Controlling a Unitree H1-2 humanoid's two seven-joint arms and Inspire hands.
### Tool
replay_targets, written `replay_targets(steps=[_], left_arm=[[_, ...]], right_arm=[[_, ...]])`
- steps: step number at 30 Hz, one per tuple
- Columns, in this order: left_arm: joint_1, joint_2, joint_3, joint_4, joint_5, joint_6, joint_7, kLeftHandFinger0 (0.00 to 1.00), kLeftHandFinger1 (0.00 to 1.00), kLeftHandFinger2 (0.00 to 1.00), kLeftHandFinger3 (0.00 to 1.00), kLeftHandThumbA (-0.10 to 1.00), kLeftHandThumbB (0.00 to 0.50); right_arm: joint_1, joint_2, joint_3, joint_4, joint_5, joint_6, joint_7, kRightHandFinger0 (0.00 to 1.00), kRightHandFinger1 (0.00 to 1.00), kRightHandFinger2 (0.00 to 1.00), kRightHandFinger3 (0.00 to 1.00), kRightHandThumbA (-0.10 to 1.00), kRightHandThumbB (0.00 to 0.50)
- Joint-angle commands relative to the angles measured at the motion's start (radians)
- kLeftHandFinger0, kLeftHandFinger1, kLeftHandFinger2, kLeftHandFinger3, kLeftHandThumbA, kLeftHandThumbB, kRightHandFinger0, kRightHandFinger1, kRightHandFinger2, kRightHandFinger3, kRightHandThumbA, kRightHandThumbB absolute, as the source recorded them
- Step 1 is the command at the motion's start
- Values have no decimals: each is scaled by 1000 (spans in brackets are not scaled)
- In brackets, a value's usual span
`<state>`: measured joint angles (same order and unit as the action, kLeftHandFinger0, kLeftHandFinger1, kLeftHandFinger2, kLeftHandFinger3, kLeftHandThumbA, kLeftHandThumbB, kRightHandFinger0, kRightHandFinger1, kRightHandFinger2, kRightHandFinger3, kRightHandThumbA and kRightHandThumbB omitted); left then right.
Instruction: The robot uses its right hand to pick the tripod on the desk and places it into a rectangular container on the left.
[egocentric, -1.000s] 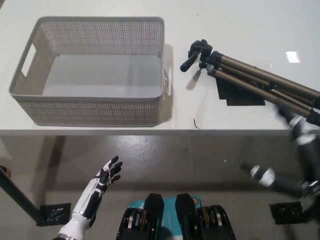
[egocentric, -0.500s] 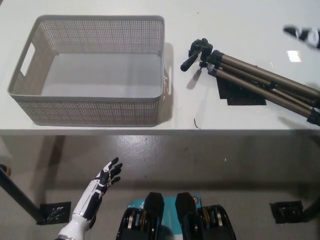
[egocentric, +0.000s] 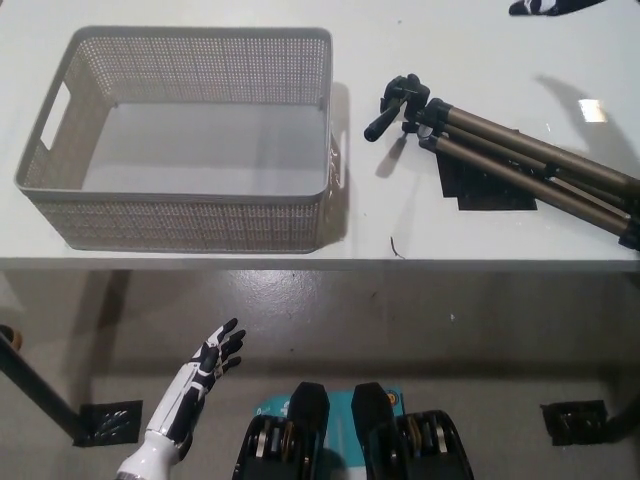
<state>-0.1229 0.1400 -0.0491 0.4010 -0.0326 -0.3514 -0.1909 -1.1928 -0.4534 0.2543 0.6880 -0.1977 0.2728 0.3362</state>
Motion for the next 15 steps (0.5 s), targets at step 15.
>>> replay_targets(steps=[15], left_arm=[[-2, 10, -3, -6, -25, -47, -37, 1000, 1000, 1000, 1000, 1000, 500]], right_arm=[[-266, 129, 232, 676, -120, -212, 191, 1000, 1000, 1000, 1000, 1000, 421]])
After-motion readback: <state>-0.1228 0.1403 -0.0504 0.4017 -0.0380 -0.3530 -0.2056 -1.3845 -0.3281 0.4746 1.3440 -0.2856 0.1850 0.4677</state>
